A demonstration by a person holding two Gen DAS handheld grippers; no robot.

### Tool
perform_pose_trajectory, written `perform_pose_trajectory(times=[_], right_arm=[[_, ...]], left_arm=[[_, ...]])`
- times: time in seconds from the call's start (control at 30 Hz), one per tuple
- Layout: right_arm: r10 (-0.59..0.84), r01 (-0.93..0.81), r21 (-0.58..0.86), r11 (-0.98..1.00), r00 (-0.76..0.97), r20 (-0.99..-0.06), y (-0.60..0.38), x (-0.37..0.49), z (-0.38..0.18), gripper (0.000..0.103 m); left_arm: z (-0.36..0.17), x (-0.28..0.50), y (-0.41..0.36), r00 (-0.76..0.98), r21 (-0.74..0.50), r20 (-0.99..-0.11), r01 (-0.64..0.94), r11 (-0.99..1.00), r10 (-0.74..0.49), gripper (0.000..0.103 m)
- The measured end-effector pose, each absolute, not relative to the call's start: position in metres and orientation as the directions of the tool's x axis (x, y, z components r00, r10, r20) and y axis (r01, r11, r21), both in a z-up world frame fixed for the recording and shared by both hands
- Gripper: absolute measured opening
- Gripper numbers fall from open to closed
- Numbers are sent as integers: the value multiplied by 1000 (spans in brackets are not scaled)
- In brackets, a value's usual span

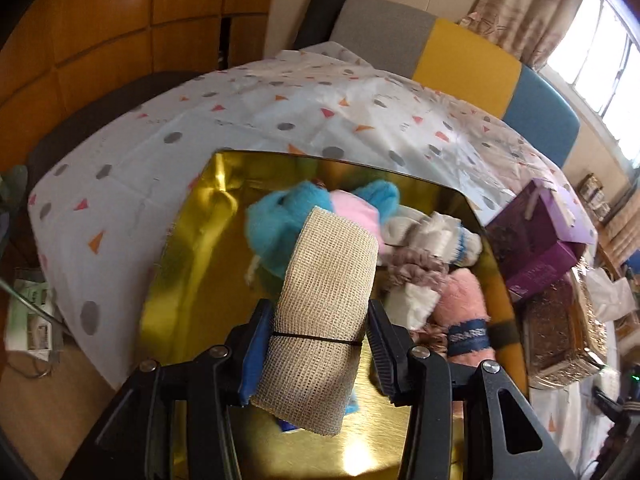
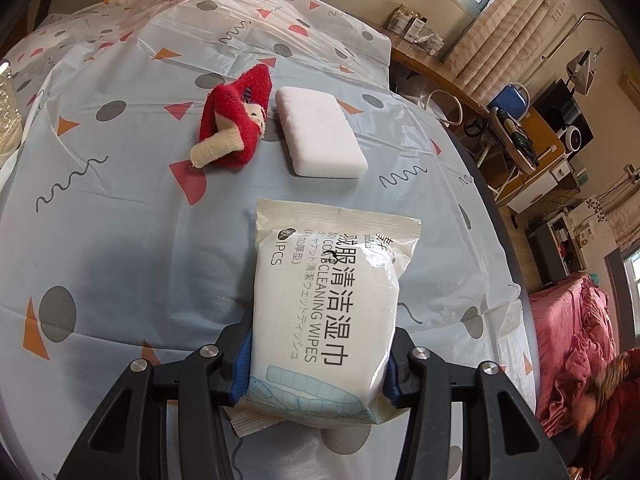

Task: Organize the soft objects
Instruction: 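Carry the beige burlap roll with the left gripper into the gold tray and open, then carry the wipes pack with the right gripper over the gold tray and lower it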

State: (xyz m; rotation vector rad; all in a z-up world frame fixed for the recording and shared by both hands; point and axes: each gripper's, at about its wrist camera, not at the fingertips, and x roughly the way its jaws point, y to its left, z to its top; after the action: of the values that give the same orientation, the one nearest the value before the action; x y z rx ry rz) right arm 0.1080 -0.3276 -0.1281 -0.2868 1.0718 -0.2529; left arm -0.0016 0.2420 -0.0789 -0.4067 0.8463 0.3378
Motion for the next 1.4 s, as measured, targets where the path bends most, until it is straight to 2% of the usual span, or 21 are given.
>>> perform_pose_trajectory(times=[0.2, 0.4, 0.5, 0.57, 0.63, 0.77, 1.13, 1.27, 1.33, 1.4], right_arm=[[-343, 69, -351, 934, 454, -823, -326, 108, -128, 50], [-353, 62, -367, 928, 457, -816, -325, 108, -129, 50], [-349, 65, -361, 930, 455, -819, -326, 108, -129, 50], [-347, 66, -357, 932, 454, -820, -326, 108, -129, 50], [-345, 68, -354, 933, 454, -822, -327, 108, -129, 50], [-340, 69, -348, 935, 451, -825, -329, 110, -128, 50], [-288, 81, -282, 956, 441, -850, -338, 115, -124, 49], [-226, 75, -215, 974, 441, -869, -339, 117, -123, 49], [-181, 66, -169, 983, 436, -881, -336, 117, -123, 49], [-115, 55, -102, 993, 424, -898, -336, 119, -123, 49]], left_arm=[[-72, 19, 223, 653, -254, -753, -402, 880, 82, 49], [-97, 47, 237, 585, -220, -803, -474, 853, 118, 53], [-107, 49, 238, 554, -201, -824, -481, 853, 118, 66], [-107, 48, 241, 555, -211, -824, -489, 847, 114, 68], [-106, 48, 240, 551, -175, -821, -493, 852, 150, 78], [-101, 41, 239, 557, -127, -804, -503, 855, 208, 78], [-79, 17, 220, 600, -46, -756, -450, 892, 264, 80], [-70, 8, 217, 618, -37, -741, -430, 902, 263, 81], [-65, 2, 216, 630, -37, -729, -427, 904, 268, 87], [-61, -3, 214, 641, -36, -720, -416, 909, 265, 88]])
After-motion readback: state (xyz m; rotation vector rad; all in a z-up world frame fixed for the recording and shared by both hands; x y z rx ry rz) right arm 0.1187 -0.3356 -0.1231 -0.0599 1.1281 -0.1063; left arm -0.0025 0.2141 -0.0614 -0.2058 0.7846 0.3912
